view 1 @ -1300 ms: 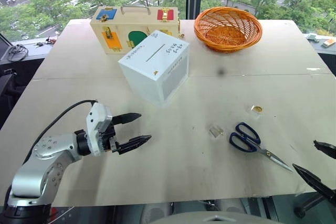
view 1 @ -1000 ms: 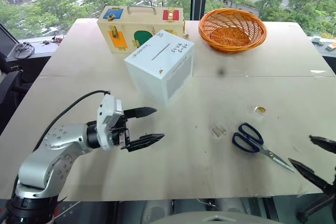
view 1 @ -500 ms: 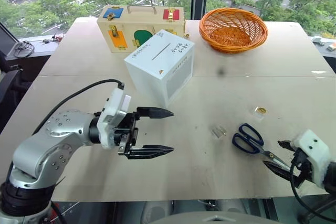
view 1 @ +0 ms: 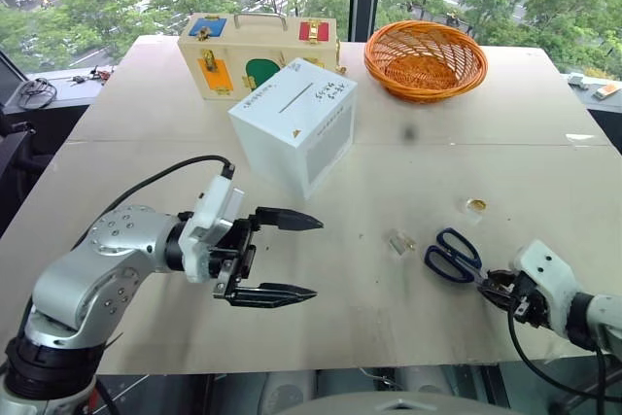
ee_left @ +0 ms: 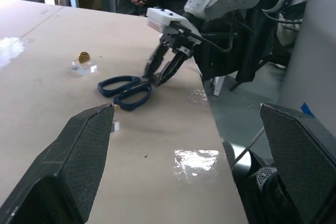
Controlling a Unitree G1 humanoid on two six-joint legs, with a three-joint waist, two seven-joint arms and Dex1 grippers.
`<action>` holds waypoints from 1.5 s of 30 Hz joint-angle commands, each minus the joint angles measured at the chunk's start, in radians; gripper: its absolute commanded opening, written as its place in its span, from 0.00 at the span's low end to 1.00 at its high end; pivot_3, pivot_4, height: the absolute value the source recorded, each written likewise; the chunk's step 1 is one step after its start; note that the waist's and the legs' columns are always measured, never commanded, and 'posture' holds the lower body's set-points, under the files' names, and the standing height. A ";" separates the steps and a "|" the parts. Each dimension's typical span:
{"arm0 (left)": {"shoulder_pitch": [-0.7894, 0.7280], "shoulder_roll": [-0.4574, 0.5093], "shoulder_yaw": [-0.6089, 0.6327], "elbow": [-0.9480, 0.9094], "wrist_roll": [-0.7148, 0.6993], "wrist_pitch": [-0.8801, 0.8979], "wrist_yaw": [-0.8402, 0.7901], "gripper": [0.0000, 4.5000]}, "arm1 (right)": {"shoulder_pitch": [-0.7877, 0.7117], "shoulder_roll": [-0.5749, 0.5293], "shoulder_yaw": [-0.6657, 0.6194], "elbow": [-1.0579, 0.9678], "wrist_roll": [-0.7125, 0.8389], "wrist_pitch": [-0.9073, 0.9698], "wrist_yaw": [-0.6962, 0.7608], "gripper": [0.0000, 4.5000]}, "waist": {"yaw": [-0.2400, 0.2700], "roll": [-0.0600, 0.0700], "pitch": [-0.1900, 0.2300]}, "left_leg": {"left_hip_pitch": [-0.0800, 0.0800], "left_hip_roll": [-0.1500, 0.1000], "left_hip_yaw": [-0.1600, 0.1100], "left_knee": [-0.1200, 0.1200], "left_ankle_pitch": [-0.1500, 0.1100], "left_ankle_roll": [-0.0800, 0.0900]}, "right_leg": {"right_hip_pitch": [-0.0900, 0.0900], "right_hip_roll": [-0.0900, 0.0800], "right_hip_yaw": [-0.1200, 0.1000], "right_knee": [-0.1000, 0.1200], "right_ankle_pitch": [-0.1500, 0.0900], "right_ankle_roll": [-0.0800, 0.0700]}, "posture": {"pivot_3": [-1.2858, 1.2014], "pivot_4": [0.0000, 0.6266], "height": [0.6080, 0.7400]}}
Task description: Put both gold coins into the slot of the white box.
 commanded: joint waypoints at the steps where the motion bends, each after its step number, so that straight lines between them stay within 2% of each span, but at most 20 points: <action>1: 0.013 -0.016 0.010 -0.007 0.001 -0.033 0.003 1.00 | 0.029 0.032 -0.063 0.020 0.012 0.031 -0.011 0.08 | 0.001 0.000 0.000 | 0.000 0.000 0.000 0.000 0.000 0.000 | 0.000 0.000 0.000 0.000 0.000 0.000 | 0.52 0.24 1.00; 4: 0.023 -0.026 0.011 -0.004 0.006 -0.045 0.011 1.00 | 0.058 0.058 -0.190 -0.043 0.078 0.042 0.021 0.08 | 0.005 0.003 0.002 | 0.000 0.000 0.000 0.000 0.000 0.000 | 0.000 -0.001 0.000 0.000 0.000 0.000 | 0.52 0.24 1.00; 7: 0.032 -0.039 0.011 0.000 0.011 -0.054 0.016 1.00 | 0.155 0.080 -0.417 -0.146 0.225 0.047 0.147 0.07 | 0.010 0.012 0.006 | -0.004 -0.001 -0.001 0.000 0.000 0.000 | -0.002 -0.001 -0.001 0.000 0.000 0.000 | 0.52 0.24 1.00; 9: 0.038 -0.043 0.007 0.003 0.017 -0.063 0.012 1.00 | 0.219 0.085 -0.544 -0.184 0.314 0.063 0.217 0.01 | 0.011 0.015 0.005 | -0.006 -0.003 -0.001 -0.001 0.000 0.000 | -0.004 0.000 -0.001 0.000 0.000 0.000 | 0.52 0.24 1.00; 12: 0.034 -0.053 -0.006 0.005 0.024 -0.069 0.014 1.00 | 0.245 0.094 -0.664 -0.169 0.377 0.089 0.228 0.01 | 0.005 0.015 0.005 | -0.005 -0.001 0.000 -0.001 0.000 0.000 | -0.004 0.003 -0.001 0.000 0.000 0.000 | 0.52 0.24 1.00; 14: 0.026 -0.059 -0.014 0.016 0.031 -0.077 0.011 1.00 | 0.220 0.098 -0.692 -0.130 0.370 0.103 0.179 0.01 | 0.002 0.015 0.005 | -0.005 -0.001 0.000 -0.001 0.000 0.000 | -0.004 0.003 -0.001 0.000 0.000 0.000 | 0.52 0.24 1.00; 18: 0.007 -0.069 -0.027 0.046 0.048 -0.094 0.002 1.00 | 0.165 0.083 -0.639 -0.082 0.317 0.125 0.092 0.01 | 0.000 0.015 0.005 | -0.004 -0.002 0.000 0.000 0.000 0.000 | -0.003 0.002 0.001 0.000 0.000 0.000 | 0.52 0.24 1.00; 23: 0.000 -0.071 -0.028 0.063 0.062 -0.110 -0.004 1.00 | 0.009 0.012 -0.459 0.121 0.079 0.102 -0.093 0.01 | -0.001 0.015 0.006 | -0.005 -0.003 0.001 0.000 0.000 0.000 | -0.004 0.001 0.002 0.000 0.000 0.000 | 0.52 0.24 1.00; 26: -0.005 -0.076 -0.034 0.065 0.066 -0.115 -0.001 1.00 | -0.078 -0.027 -0.328 0.224 -0.003 0.067 -0.108 0.01 | 0.000 0.016 0.006 | -0.006 -0.004 0.001 -0.001 0.000 0.000 | -0.006 0.001 0.002 0.000 0.002 -0.004 | 0.52 0.24 1.00; 29: -0.017 -0.084 -0.039 0.067 0.064 -0.112 0.007 1.00 | -0.175 -0.028 -0.225 0.330 -0.011 0.066 -0.072 0.01 | 0.000 0.016 0.006 | -0.007 -0.003 0.002 -0.001 0.000 0.000 | -0.006 0.003 0.002 0.000 0.002 -0.004 | 0.52 0.24 1.00; 30: -0.021 -0.086 -0.039 0.068 0.062 -0.109 0.009 1.00 | -0.193 -0.031 -0.203 0.352 -0.020 0.050 -0.058 0.19 | 0.000 0.016 0.006 | -0.007 -0.003 0.002 -0.001 0.000 0.000 | -0.006 0.004 0.002 0.000 0.002 -0.004 | 0.52 0.24 1.00; 32: -0.026 -0.091 -0.037 0.073 0.062 -0.107 0.015 1.00 | -0.182 -0.054 -0.214 0.335 -0.044 0.031 -0.042 0.41 | 0.002 0.016 0.006 | -0.007 -0.003 0.003 -0.001 0.000 0.000 | -0.006 0.005 0.002 0.000 0.002 -0.004 | 0.52 0.24 1.00; 35: -0.028 -0.100 -0.031 0.076 0.062 -0.103 0.033 1.00 | -0.162 -0.040 -0.330 0.206 0.029 0.078 -0.009 0.69 | 0.001 0.017 0.006 | -0.007 -0.003 0.002 -0.001 0.000 0.000 | -0.005 0.005 0.002 0.000 0.002 -0.004 | 0.52 0.24 1.00; 36: -0.027 -0.101 -0.032 0.074 0.063 -0.103 0.036 1.00 | -0.153 -0.040 -0.362 0.158 0.054 0.100 0.005 0.84 | 0.001 0.017 0.006 | -0.007 -0.003 0.002 -0.001 0.000 0.000 | -0.005 0.005 0.002 0.000 0.001 -0.002 | 0.52 0.24 1.00; 37: -0.026 -0.103 -0.034 0.071 0.063 -0.102 0.041 1.00 | -0.136 -0.060 -0.375 0.112 0.047 0.094 0.025 0.94 | 0.000 0.016 0.006 | -0.006 -0.003 0.001 -0.001 0.000 0.000 | -0.005 0.005 0.003 0.000 0.000 0.000 | 0.52 0.24 1.00; 40: -0.027 -0.110 -0.041 0.063 0.066 -0.101 0.052 1.00 | -0.215 -0.061 -0.385 0.055 0.105 0.122 0.025 0.94 | -0.004 0.016 0.006 | -0.005 -0.002 0.001 -0.001 0.000 0.000 | -0.004 0.006 0.003 0.000 0.000 0.000 | 0.52 0.24 1.00; 42: -0.033 -0.112 -0.047 0.065 0.069 -0.103 0.053 1.00 | -0.292 -0.064 -0.347 0.076 0.143 0.156 0.026 0.94 | -0.007 0.016 0.006 | -0.005 -0.001 0.001 0.000 0.000 0.000 | -0.004 0.008 0.005 0.000 0.000 0.000 | 0.52 0.24 1.00; 45: -0.050 -0.112 -0.053 0.075 0.071 -0.105 0.052 1.00 | -0.383 -0.087 -0.224 0.140 0.114 0.145 0.035 0.75 | -0.003 0.016 0.006 | -0.004 -0.002 0.001 0.000 0.000 0.000 | -0.003 0.009 0.006 0.000 0.001 -0.001 | 0.52 0.24 1.00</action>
